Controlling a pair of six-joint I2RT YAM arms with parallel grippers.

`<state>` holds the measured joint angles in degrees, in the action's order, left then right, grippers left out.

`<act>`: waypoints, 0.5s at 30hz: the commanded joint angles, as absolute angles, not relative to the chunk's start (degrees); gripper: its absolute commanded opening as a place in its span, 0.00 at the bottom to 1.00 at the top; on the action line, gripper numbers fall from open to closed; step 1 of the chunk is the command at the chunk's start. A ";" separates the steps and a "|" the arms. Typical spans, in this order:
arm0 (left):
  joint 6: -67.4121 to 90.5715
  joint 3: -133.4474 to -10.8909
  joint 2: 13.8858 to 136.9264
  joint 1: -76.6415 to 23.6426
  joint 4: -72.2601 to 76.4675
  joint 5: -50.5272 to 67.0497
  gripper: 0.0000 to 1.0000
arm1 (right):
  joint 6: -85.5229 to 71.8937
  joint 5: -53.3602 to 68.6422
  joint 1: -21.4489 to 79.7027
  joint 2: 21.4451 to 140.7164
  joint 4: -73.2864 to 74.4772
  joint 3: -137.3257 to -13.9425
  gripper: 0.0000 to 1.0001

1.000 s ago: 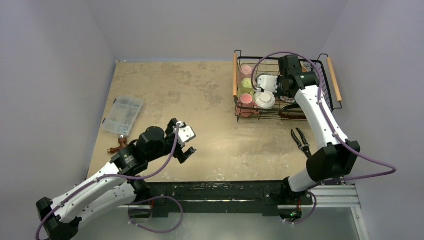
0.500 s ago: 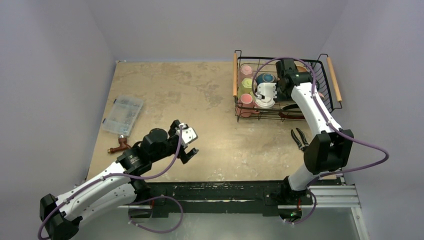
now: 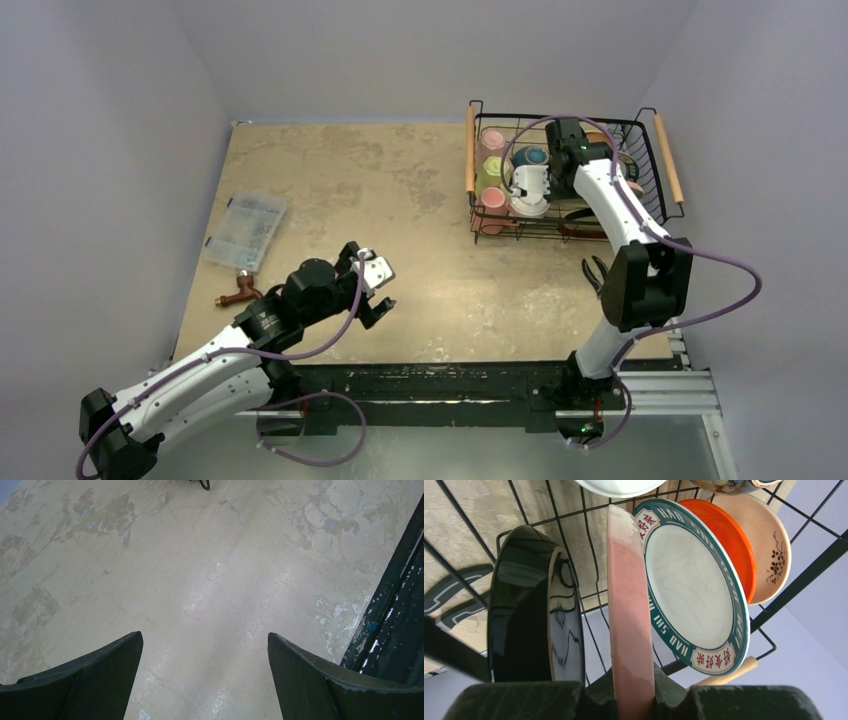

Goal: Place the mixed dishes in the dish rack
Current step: Insert the plate into the dish rack.

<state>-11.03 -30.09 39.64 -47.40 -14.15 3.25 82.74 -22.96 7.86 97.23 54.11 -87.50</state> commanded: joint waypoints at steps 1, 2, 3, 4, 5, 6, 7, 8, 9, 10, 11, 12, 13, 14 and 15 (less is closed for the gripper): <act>-10.15 -29.97 39.46 -47.64 -11.17 2.54 0.95 | 84.83 -27.83 7.65 96.98 48.90 -90.41 0.00; -10.12 -29.97 39.52 -47.64 -11.16 2.55 0.95 | 84.77 -27.92 7.65 97.26 48.67 -90.36 0.00; -10.11 -29.90 39.55 -47.64 -11.12 2.63 0.95 | 84.84 -27.93 7.58 97.48 48.70 -90.21 0.00; -10.17 -29.89 39.63 -47.71 -11.08 2.59 0.95 | 84.89 -27.90 7.59 97.55 48.62 -90.09 0.00; -10.21 -29.84 39.65 -47.71 -11.03 2.55 0.95 | 84.90 -27.72 7.57 97.68 48.67 -90.04 0.00; -10.22 -29.80 39.71 -47.72 -10.93 2.48 0.95 | 84.98 -27.68 7.62 97.82 48.64 -89.87 0.00; -10.32 -29.82 39.87 -47.76 -10.90 2.42 0.95 | 85.07 -27.81 7.59 97.93 48.49 -89.75 0.00; -10.29 -29.73 39.82 -47.73 -10.78 2.30 0.96 | 85.08 -27.87 7.53 98.03 48.37 -89.74 0.00; -10.31 -29.71 39.88 -47.73 -10.74 2.29 0.95 | 85.12 -27.84 7.56 98.20 48.34 -89.66 0.00; -10.29 -29.66 39.90 -47.77 -10.66 2.29 0.96 | 85.14 -27.85 7.50 98.44 48.34 -89.66 0.00; -10.35 -29.64 39.86 -47.73 -10.65 2.24 0.96 | 85.24 -27.79 7.60 98.73 48.34 -89.65 0.00; -10.27 -29.62 39.94 -47.80 -10.68 2.20 0.96 | 85.25 -27.82 7.56 99.05 48.22 -89.65 0.00; -10.28 -29.70 39.99 -47.88 -10.64 2.13 0.96 | 85.26 -28.02 7.60 99.33 47.98 -89.65 0.00; -10.34 -29.63 40.03 -47.94 -10.71 2.02 0.96 | 85.22 -28.19 7.58 99.58 47.79 -89.69 0.00; -10.43 -29.55 40.07 -47.98 -10.69 1.88 0.96 | 85.17 -28.21 7.58 99.84 47.66 -89.80 0.00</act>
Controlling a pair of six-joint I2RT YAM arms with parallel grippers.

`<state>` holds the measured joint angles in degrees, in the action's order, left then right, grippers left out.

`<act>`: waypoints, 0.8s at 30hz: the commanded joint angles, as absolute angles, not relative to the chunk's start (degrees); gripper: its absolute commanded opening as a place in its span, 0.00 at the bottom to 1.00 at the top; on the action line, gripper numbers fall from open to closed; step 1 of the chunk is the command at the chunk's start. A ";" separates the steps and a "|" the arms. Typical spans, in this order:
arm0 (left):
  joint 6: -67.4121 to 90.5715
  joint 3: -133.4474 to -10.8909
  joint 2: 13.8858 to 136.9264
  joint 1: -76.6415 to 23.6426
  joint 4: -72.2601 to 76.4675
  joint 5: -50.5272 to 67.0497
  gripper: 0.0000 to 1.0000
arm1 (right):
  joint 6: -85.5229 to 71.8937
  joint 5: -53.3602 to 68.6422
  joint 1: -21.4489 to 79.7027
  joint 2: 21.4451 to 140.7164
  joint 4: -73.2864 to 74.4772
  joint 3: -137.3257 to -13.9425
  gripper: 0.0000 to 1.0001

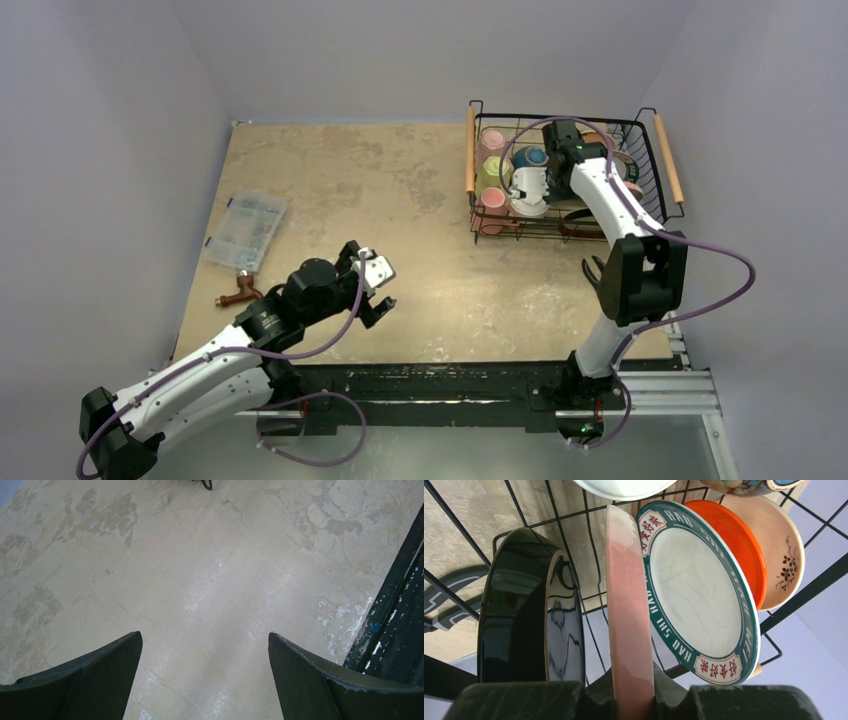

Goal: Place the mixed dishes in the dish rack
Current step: Insert the plate into the dish rack.

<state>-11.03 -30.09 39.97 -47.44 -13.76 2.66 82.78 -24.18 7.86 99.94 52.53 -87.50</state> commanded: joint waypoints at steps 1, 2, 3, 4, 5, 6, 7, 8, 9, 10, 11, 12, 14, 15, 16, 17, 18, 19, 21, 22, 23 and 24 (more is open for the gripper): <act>-10.48 -29.53 40.12 -48.06 -10.64 1.78 0.96 | 85.17 -28.09 7.63 100.06 47.63 -89.88 0.00; -10.59 -29.53 40.16 -48.11 -10.64 1.64 0.96 | 85.17 -27.91 7.64 100.30 47.70 -89.83 0.00; -10.65 -29.53 40.17 -48.12 -10.63 1.48 0.96 | 85.11 -27.82 7.61 100.43 47.68 -89.75 0.00; -10.67 -29.47 40.17 -48.15 -10.62 1.45 0.97 | 85.17 -28.00 7.55 100.58 47.60 -89.57 0.00; -10.68 -29.46 40.23 -48.16 -10.51 1.32 0.97 | 85.18 -27.98 7.61 100.74 47.47 -89.38 0.00; -10.71 -29.40 40.25 -48.16 -10.53 1.28 0.97 | 85.10 -27.88 7.62 100.91 47.46 -89.37 0.00; -10.76 -29.36 40.25 -48.16 -10.39 1.24 0.97 | 84.91 -27.97 7.64 101.10 47.35 -89.31 0.00; -10.69 -29.36 40.33 -48.26 -10.30 1.09 0.97 | 84.44 -28.48 7.62 101.29 46.84 -89.45 0.00; -10.64 -29.36 40.33 -48.30 -10.22 1.14 0.97 | 84.16 -29.00 7.60 101.38 46.55 -89.66 0.00; -10.68 -29.36 40.34 -48.40 -10.20 1.09 0.97 | 84.04 -29.23 7.54 101.42 46.38 -90.11 0.00; -10.65 -29.29 40.42 -48.47 -10.18 1.08 0.98 | 83.98 -29.22 7.53 101.40 46.47 -90.74 0.00; -10.64 -29.28 40.43 -48.55 -10.05 1.01 0.97 | 84.01 -28.95 7.56 101.39 46.69 -91.19 0.00; -10.72 -29.31 40.52 -48.66 -9.95 0.90 0.98 | 84.10 -27.38 7.62 101.50 47.53 -91.57 0.00; -10.87 -29.27 40.52 -48.69 -9.98 0.89 0.98 | 84.19 -26.89 7.60 101.62 47.85 -91.28 0.00; -10.94 -29.21 40.54 -48.69 -9.93 0.78 0.98 | 84.24 -27.00 7.72 101.67 47.89 -90.76 0.00; -10.98 -29.18 40.52 -48.76 -9.93 0.72 0.98 | 84.35 -27.12 7.73 101.69 47.90 -90.12 0.00; -11.05 -29.18 40.52 -48.78 -10.02 0.62 0.98 | 84.35 -27.15 7.67 101.69 47.91 -89.58 0.00; -11.07 -29.22 40.52 -48.83 -10.02 0.62 0.98 | 84.51 -27.28 7.73 101.69 47.78 -89.14 0.00; -11.07 -29.18 40.52 -48.87 -10.02 0.58 0.98 | 84.53 -27.67 7.65 101.82 47.26 -88.68 0.00; -11.09 -29.18 40.52 -48.87 -10.06 0.53 0.98 | 84.37 -27.90 7.64 101.98 46.88 -88.62 0.00; -11.00 -29.18 40.56 -48.87 -9.98 0.53 0.98 | 84.18 -28.37 7.65 102.11 46.47 -88.63 0.02; -11.00 -29.18 40.60 -48.87 -9.96 0.68 0.98 | 83.81 -29.00 7.68 102.17 45.83 -88.67 0.08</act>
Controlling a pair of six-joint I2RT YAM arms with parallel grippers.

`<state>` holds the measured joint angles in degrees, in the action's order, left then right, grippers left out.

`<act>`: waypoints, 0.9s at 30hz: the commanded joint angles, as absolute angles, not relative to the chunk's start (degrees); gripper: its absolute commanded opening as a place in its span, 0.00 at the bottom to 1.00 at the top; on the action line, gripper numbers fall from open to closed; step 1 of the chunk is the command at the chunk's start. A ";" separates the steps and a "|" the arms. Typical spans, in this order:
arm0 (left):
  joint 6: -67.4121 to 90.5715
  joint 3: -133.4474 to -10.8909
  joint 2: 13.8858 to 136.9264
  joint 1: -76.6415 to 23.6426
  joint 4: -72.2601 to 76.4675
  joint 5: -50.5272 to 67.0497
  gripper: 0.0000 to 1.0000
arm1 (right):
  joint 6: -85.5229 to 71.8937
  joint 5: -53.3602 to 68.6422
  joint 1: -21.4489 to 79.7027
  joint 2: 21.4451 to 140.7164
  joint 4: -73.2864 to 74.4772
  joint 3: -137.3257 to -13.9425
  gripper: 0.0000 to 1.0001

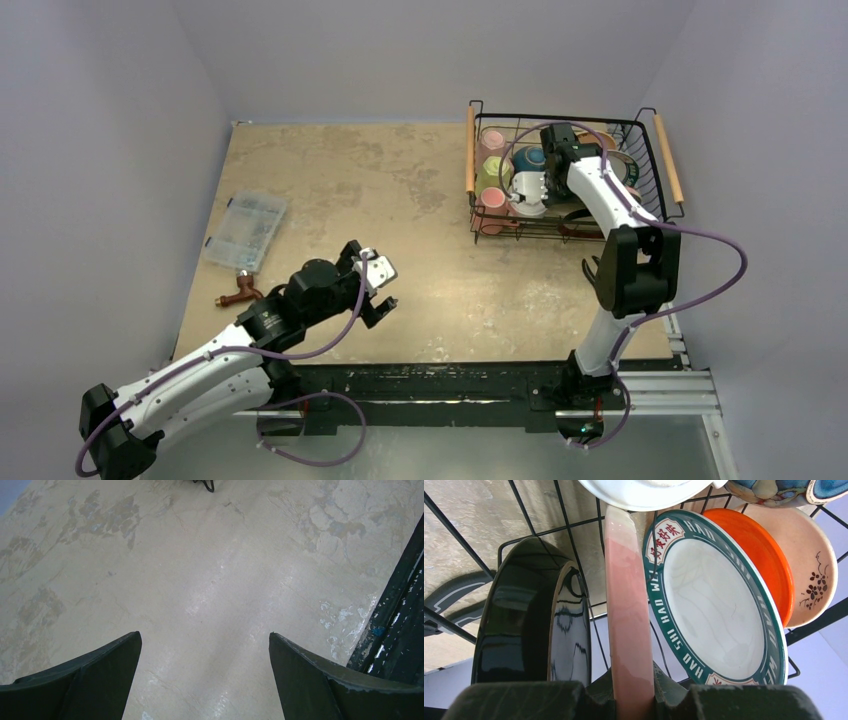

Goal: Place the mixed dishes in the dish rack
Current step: Insert the plate into the dish rack.

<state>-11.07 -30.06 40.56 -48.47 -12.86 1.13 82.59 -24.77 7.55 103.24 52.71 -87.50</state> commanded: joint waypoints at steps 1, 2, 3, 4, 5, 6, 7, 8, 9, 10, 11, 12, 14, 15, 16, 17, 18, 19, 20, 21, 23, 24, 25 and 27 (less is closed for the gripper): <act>-10.99 -29.18 40.60 -48.87 -9.96 0.66 0.98 | 83.13 -29.30 7.54 102.13 45.24 -88.79 0.13; -11.01 -29.18 40.63 -48.87 -10.01 0.63 0.98 | 82.58 -29.27 7.35 102.13 44.90 -88.95 0.17; -11.00 -29.18 40.71 -48.91 -10.01 0.61 0.98 | 82.03 -29.54 7.07 102.06 44.58 -88.85 0.20; -11.02 -29.18 40.69 -48.87 -10.02 0.55 0.98 | 81.67 -29.80 6.91 102.00 44.26 -88.59 0.22; -11.00 -29.18 40.69 -48.87 -10.06 0.61 0.98 | 81.49 -30.06 6.68 101.84 43.93 -88.29 0.23; -10.99 -29.20 40.72 -48.87 -10.13 0.59 0.98 | 81.41 -30.28 6.49 101.60 43.64 -87.95 0.24; -11.06 -29.20 40.77 -48.87 -10.12 0.59 0.98 | 81.20 -30.46 6.32 101.38 43.25 -87.61 0.25; -11.00 -29.27 40.82 -48.87 -10.13 0.66 0.98 | 81.02 -30.61 5.93 101.09 43.02 -87.35 0.26; -11.00 -29.19 40.79 -48.87 -10.11 0.63 0.98 | 80.84 -30.71 5.69 100.69 42.84 -87.25 0.26; -10.99 -29.18 40.86 -48.87 -10.11 0.64 0.98 | 80.71 -30.76 5.37 100.36 42.66 -87.23 0.27; -10.99 -29.27 40.87 -48.87 -10.15 0.62 0.98 | 80.50 -30.76 5.16 99.92 42.57 -87.16 0.28; -10.99 -29.32 40.99 -48.91 -10.06 0.76 0.98 | 80.31 -30.64 4.78 99.40 42.62 -87.12 0.29; -10.99 -29.31 41.10 -48.87 -10.02 0.89 0.98 | 80.07 -30.15 4.35 98.34 43.13 -86.85 0.30; -10.99 -29.27 41.13 -48.87 -10.02 1.03 0.98 | 79.83 -30.07 4.25 97.89 43.34 -86.56 0.31; -11.03 -29.27 41.21 -48.87 -10.02 1.17 0.98 | 79.72 -30.02 4.16 97.45 43.45 -86.11 0.32; -11.04 -29.29 41.27 -48.87 -9.98 1.21 0.98 | 79.65 -29.79 4.21 96.95 43.57 -85.36 0.34; -10.99 -29.31 41.37 -48.87 -9.95 1.29 0.98 | 79.57 -29.46 4.22 96.50 43.78 -84.86 0.57; -11.03 -29.30 41.47 -48.87 -9.93 1.35 0.98 | 79.40 -29.17 4.22 96.05 44.11 -84.31 0.93; -10.95 -29.27 41.60 -48.87 -10.00 1.40 0.98 | 79.18 -28.81 4.14 95.56 44.34 -83.86 0.98; -10.98 -29.34 41.65 -48.87 -9.94 1.48 0.98 | 79.00 -28.51 4.21 95.01 44.57 -83.52 0.99; -10.90 -29.27 41.79 -48.87 -9.93 1.58 0.98 | 78.76 -27.78 4.16 93.75 45.15 -82.86 0.99; -10.87 -29.30 41.87 -48.88 -9.93 1.58 0.98 | 78.62 -27.24 4.19 93.13 45.58 -82.63 0.99; -10.75 -29.33 41.96 -48.90 -9.79 1.54 0.98 | 78.51 -26.18 4.17 92.46 46.17 -82.63 0.99; -10.65 -29.33 42.26 -48.93 -9.48 1.57 0.98 | 77.92 -25.04 4.20 91.01 46.60 -82.64 0.99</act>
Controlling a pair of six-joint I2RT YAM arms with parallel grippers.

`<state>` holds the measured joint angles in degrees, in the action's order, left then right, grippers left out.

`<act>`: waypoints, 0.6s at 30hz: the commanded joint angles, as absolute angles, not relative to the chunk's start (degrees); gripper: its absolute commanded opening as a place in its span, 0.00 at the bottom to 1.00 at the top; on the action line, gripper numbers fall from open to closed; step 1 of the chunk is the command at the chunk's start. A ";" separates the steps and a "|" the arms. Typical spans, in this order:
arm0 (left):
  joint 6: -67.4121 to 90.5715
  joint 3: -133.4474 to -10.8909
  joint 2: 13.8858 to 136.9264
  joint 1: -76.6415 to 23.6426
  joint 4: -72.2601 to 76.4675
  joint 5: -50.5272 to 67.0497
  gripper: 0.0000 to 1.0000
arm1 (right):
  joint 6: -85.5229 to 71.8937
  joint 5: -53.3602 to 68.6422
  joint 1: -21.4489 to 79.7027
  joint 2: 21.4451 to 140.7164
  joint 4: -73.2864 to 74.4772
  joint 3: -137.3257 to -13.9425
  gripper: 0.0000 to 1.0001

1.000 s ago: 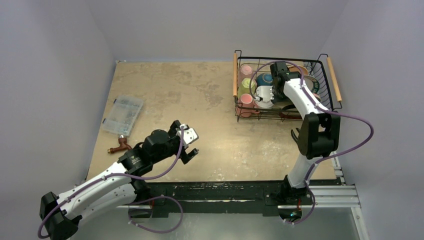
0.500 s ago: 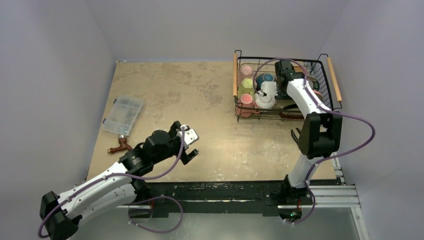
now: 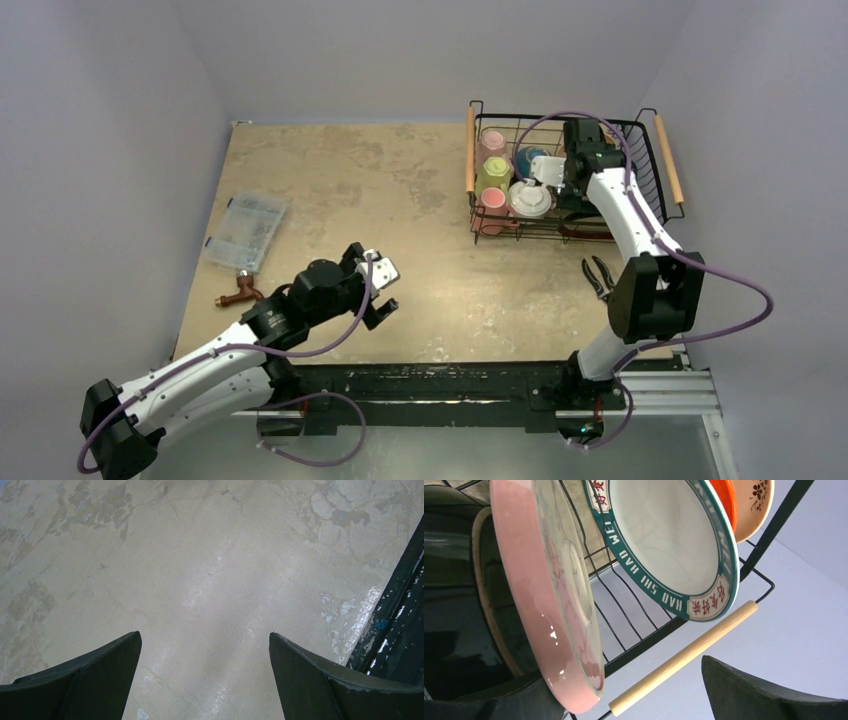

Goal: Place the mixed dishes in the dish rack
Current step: Insert the plate into the dish rack.

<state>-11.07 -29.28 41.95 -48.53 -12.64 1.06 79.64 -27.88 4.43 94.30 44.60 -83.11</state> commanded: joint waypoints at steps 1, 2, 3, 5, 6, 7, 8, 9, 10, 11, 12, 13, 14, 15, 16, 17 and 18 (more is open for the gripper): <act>-10.59 -29.34 42.34 -48.93 -9.31 1.58 0.98 | 77.31 -24.42 4.15 90.24 46.96 -82.74 0.99; -10.49 -29.32 42.59 -48.95 -9.17 1.58 0.98 | 76.95 -23.71 4.16 89.51 47.16 -82.90 0.99; -10.46 -29.27 42.73 -49.00 -9.14 1.60 0.98 | 76.72 -22.78 4.20 88.88 47.31 -83.03 0.99; -10.30 -29.27 42.97 -49.01 -9.16 1.67 0.98 | 76.43 -22.83 4.20 87.93 46.40 -82.89 0.99; -10.21 -29.27 43.04 -48.96 -9.25 1.58 0.98 | 76.17 -23.83 4.14 87.51 45.28 -82.52 0.99; -10.13 -29.34 43.06 -48.96 -9.37 1.52 0.98 | 75.90 -25.41 4.13 87.12 43.53 -81.82 0.99; -10.02 -29.35 43.07 -48.96 -9.52 1.42 0.98 | 75.25 -27.74 4.17 86.82 41.06 -80.90 0.99; -9.88 -29.42 43.02 -48.96 -9.56 1.32 0.98 | 74.91 -30.25 4.14 86.80 37.92 -79.83 0.99; -9.83 -29.45 43.07 -48.96 -9.65 1.38 0.98 | 74.89 -32.53 4.18 87.06 34.49 -78.80 0.99; -9.65 -29.52 43.07 -48.97 -9.62 1.40 0.98 | 74.69 -34.13 4.21 87.59 32.26 -78.27 0.99; -9.59 -29.57 43.07 -48.96 -9.66 1.41 0.98 | 73.76 -35.47 4.16 88.26 30.94 -78.01 0.99; -9.58 -29.66 43.07 -48.97 -9.71 1.48 0.98 | 72.46 -36.43 4.20 89.10 30.00 -78.13 0.99; -9.62 -29.62 43.07 -49.03 -9.75 1.51 0.98 | 70.71 -37.35 4.22 89.87 29.29 -78.57 0.99; -9.62 -29.66 43.02 -48.96 -9.92 1.49 0.98 | 69.20 -37.66 4.14 90.63 29.15 -79.54 0.99; -9.64 -29.70 43.13 -48.96 -10.14 1.43 0.98 | 66.95 -37.78 4.15 91.22 29.42 -80.50 0.99; -9.71 -29.75 43.15 -48.98 -10.30 1.27 0.98 | 65.30 -37.76 4.21 91.81 29.53 -81.71 0.99; -9.67 -29.81 43.20 -49.00 -10.41 1.05 0.98 | 63.78 -37.56 4.12 92.13 29.73 -83.24 0.99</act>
